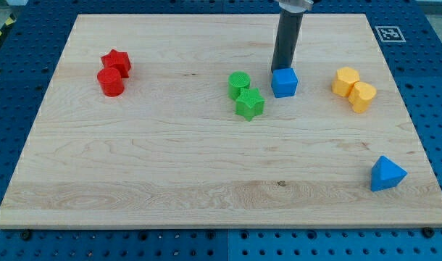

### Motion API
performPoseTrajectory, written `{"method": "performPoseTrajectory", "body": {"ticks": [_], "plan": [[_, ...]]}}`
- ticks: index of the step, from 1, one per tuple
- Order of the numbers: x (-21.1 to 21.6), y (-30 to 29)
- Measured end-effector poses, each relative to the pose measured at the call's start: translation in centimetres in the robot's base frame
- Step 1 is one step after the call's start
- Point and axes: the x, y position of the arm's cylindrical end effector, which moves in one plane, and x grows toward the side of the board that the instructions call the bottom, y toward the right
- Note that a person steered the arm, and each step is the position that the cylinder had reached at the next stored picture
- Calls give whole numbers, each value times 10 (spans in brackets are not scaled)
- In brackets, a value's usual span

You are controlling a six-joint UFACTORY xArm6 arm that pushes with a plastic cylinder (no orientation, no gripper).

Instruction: Push the blue cube to the bottom right

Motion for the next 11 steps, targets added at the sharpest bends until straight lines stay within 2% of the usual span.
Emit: {"method": "performPoseTrajectory", "body": {"ticks": [6, 11], "plan": [[126, 0], [173, 19]]}}
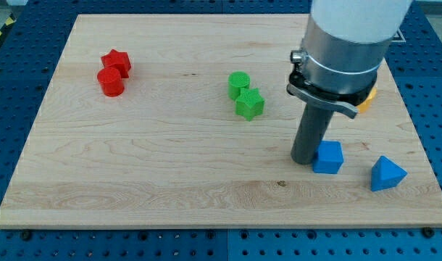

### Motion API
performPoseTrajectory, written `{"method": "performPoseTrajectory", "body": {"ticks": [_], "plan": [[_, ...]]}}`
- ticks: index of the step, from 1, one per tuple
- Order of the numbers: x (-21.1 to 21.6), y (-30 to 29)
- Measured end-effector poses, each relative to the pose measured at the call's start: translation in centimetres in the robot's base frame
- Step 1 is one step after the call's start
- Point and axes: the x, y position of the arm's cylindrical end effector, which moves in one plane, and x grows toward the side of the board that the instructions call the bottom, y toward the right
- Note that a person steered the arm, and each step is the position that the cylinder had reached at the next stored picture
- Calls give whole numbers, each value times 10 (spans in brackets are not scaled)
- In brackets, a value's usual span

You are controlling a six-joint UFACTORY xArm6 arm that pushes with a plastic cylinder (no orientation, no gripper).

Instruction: Push the blue cube to the bottom right

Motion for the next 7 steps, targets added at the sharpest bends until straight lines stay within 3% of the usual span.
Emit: {"method": "performPoseTrajectory", "body": {"ticks": [5, 6, 7], "plan": [[8, 48], [8, 21], [8, -47]]}}
